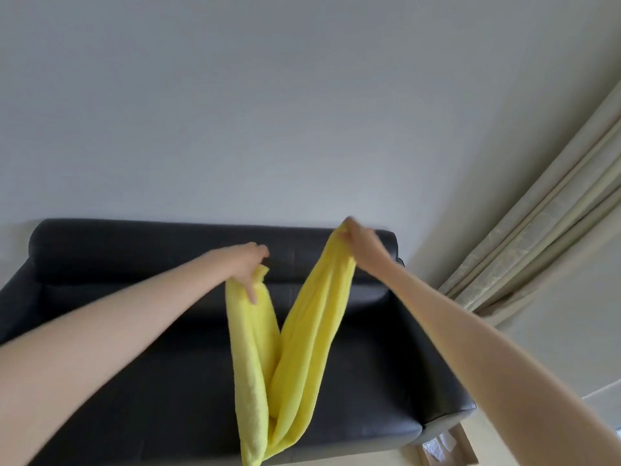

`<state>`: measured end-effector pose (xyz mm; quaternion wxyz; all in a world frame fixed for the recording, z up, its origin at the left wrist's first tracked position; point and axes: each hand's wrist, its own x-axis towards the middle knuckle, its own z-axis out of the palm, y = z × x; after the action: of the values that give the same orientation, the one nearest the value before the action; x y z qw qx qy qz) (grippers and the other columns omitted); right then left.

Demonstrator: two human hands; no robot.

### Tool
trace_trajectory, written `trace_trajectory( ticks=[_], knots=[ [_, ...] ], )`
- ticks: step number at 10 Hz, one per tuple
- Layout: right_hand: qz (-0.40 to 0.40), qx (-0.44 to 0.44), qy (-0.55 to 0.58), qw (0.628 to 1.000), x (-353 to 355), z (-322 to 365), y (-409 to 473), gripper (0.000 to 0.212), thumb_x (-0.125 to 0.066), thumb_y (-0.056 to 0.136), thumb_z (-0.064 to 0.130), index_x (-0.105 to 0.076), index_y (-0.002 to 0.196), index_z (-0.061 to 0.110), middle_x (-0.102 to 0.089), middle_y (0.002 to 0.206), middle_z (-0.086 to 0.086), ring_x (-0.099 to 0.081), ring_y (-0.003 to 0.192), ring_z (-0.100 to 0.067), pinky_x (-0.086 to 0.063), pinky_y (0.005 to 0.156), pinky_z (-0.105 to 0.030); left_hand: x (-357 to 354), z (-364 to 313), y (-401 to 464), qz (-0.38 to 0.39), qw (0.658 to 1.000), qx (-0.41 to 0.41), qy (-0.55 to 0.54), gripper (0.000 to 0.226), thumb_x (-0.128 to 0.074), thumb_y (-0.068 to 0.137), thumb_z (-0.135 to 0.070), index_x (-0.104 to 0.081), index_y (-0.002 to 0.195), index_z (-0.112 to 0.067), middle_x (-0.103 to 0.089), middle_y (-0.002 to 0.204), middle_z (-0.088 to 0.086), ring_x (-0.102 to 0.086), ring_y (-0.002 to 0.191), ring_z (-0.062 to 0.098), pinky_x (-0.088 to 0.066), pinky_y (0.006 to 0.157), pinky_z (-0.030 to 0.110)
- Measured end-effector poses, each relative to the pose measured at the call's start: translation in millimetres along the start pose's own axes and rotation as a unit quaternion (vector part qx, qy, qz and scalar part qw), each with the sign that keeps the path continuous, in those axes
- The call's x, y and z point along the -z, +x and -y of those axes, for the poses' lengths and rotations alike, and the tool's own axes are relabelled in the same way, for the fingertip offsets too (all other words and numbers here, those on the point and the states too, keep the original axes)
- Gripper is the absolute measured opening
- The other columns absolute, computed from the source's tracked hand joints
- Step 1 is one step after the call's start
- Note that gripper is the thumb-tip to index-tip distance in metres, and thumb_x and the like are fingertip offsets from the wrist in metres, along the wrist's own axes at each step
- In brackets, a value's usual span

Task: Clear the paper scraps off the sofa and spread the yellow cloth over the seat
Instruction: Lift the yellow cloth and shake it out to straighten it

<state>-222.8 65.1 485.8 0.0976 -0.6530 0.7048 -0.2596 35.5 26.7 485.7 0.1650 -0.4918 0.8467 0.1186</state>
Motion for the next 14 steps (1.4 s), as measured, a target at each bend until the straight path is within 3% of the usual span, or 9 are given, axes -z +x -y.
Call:
trace_trajectory(
  ticks=[1, 2, 3, 4, 5, 6, 9, 12, 14],
  knots=[
    [-0.279, -0.077, 0.136, 0.948, 78, -12, 32, 0.011, -0.033, 0.091, 0.009, -0.041, 0.092, 0.017, -0.047, 0.068, 0.002, -0.044, 0.058, -0.016, -0.031, 0.055, -0.030, 58, 66, -10, -0.189, 0.981, 0.044, 0.001, 0.035, -0.067, 0.078, -0.014, -0.060, 0.112, -0.013, -0.060, 0.117, 0.009, -0.061, 0.101, 0.032, -0.049, 0.080, 0.033],
    [-0.553, -0.110, 0.165, 0.809, 110, -31, 36, 0.014, -0.026, 0.089, 0.015, -0.029, 0.086, 0.028, -0.038, 0.063, 0.008, -0.037, 0.053, -0.010, -0.026, 0.055, -0.031, 61, 121, -28, -0.625, 0.748, 0.115, -0.191, 0.035, -0.047, 0.079, 0.003, -0.054, 0.104, -0.021, -0.053, 0.110, 0.007, -0.058, 0.081, 0.031, -0.049, 0.072, 0.039],
    [-0.161, -0.126, -0.098, 0.974, 47, -51, 4, 0.018, -0.031, 0.098, 0.023, -0.044, 0.111, 0.018, -0.057, 0.084, -0.004, -0.053, 0.071, -0.024, -0.043, 0.061, -0.038, -35, 118, -33, -0.350, 0.915, 0.157, -0.126, 0.033, -0.041, 0.096, -0.011, -0.046, 0.126, -0.025, -0.055, 0.126, 0.006, -0.060, 0.096, 0.030, -0.051, 0.080, 0.039],
    [0.369, -0.088, -0.358, 0.853, -8, -70, -36, 0.035, -0.044, 0.097, 0.029, -0.054, 0.127, 0.012, -0.058, 0.124, -0.009, -0.056, 0.105, -0.027, -0.046, 0.084, -0.035, -88, 118, -40, -0.164, 0.971, 0.139, -0.107, 0.026, -0.044, 0.099, -0.021, -0.052, 0.124, -0.017, -0.054, 0.134, 0.011, -0.057, 0.107, 0.027, -0.047, 0.088, 0.035],
    [-0.025, -0.165, -0.087, 0.982, 24, -61, -6, 0.020, -0.036, 0.095, 0.011, -0.051, 0.107, 0.011, -0.062, 0.102, -0.016, -0.059, 0.087, -0.034, -0.043, 0.068, -0.037, -4, 149, -46, -0.491, 0.799, 0.234, -0.256, 0.021, -0.043, 0.089, -0.003, -0.057, 0.102, -0.014, -0.059, 0.115, 0.014, -0.058, 0.097, 0.036, -0.044, 0.082, 0.043],
    [-0.354, -0.111, 0.028, 0.928, 79, -22, 30, 0.015, -0.030, 0.090, 0.003, -0.037, 0.091, 0.016, -0.056, 0.080, -0.012, -0.047, 0.062, -0.030, -0.031, 0.052, -0.034, 83, 161, -67, -0.662, 0.610, 0.279, -0.335, 0.025, -0.039, 0.086, -0.011, -0.056, 0.103, -0.019, -0.055, 0.114, 0.009, -0.056, 0.099, 0.036, -0.043, 0.079, 0.043],
    [-0.129, -0.072, 0.073, 0.986, 31, 12, 31, 0.011, -0.034, 0.097, 0.008, -0.044, 0.096, 0.009, -0.047, 0.068, -0.004, -0.043, 0.055, -0.020, -0.027, 0.046, -0.027, 24, 127, -49, -0.546, 0.753, 0.207, -0.303, 0.012, -0.056, 0.093, -0.028, -0.061, 0.097, -0.018, -0.061, 0.104, 0.007, -0.059, 0.094, 0.036, -0.041, 0.073, 0.035],
    [0.115, 0.048, 0.157, 0.980, -42, 49, -14, 0.017, -0.050, 0.096, 0.017, -0.052, 0.080, 0.023, -0.042, 0.062, 0.009, -0.037, 0.055, -0.006, -0.030, 0.055, -0.023, -31, 42, -37, -0.178, 0.942, 0.012, -0.285, 0.055, -0.067, 0.067, -0.064, -0.054, 0.117, -0.046, -0.052, 0.107, -0.015, -0.051, 0.103, 0.009, -0.045, 0.081, 0.032],
    [0.159, 0.068, 0.177, 0.969, -56, 60, -44, 0.019, -0.053, 0.094, 0.023, -0.055, 0.077, 0.031, -0.052, 0.066, 0.008, -0.041, 0.058, -0.011, -0.034, 0.054, -0.023, -53, -10, -14, -0.131, 0.914, -0.094, -0.373, 0.034, -0.065, 0.074, -0.057, -0.068, 0.098, -0.032, -0.063, 0.082, 0.005, -0.057, 0.072, 0.019, -0.045, 0.067, 0.037]
  ],
)
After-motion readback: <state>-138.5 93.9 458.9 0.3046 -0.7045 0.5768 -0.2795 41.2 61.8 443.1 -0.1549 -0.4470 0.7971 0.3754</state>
